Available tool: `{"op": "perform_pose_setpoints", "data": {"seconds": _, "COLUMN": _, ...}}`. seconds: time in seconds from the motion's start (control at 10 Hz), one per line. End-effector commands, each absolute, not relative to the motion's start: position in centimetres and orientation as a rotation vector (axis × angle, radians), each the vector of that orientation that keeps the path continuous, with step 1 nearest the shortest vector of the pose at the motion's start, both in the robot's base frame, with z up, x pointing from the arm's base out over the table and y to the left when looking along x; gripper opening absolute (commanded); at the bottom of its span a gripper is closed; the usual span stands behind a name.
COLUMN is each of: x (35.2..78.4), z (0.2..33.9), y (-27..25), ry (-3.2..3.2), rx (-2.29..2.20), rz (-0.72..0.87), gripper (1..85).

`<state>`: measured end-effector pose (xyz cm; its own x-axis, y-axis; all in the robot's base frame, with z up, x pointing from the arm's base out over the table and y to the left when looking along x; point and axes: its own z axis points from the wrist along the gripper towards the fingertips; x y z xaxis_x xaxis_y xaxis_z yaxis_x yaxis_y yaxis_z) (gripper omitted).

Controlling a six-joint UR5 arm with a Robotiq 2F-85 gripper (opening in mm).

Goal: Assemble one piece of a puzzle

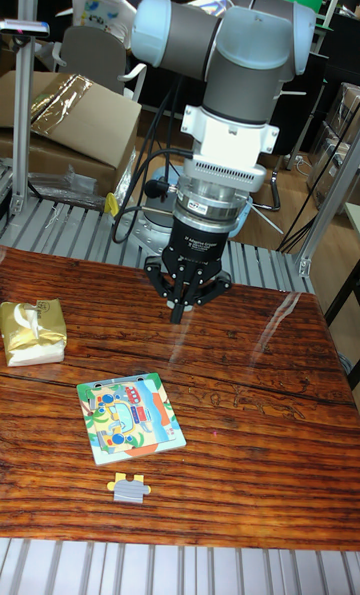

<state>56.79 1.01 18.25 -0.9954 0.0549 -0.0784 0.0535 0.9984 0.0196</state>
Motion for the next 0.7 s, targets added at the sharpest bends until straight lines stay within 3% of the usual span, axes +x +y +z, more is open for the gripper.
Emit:
{"op": "perform_pose_setpoints", "data": {"seconds": 0.0, "x": 56.91, "z": 18.44, "y": 0.97, "ry": 3.06, "rx": 0.076, "rz": 0.026, "gripper": 1.3}}
{"op": "perform_pose_setpoints", "data": {"seconds": 0.6, "x": 56.83, "z": 18.44, "y": 0.55, "ry": 3.064, "rx": 0.085, "rz": 0.007, "gripper": 1.3}}
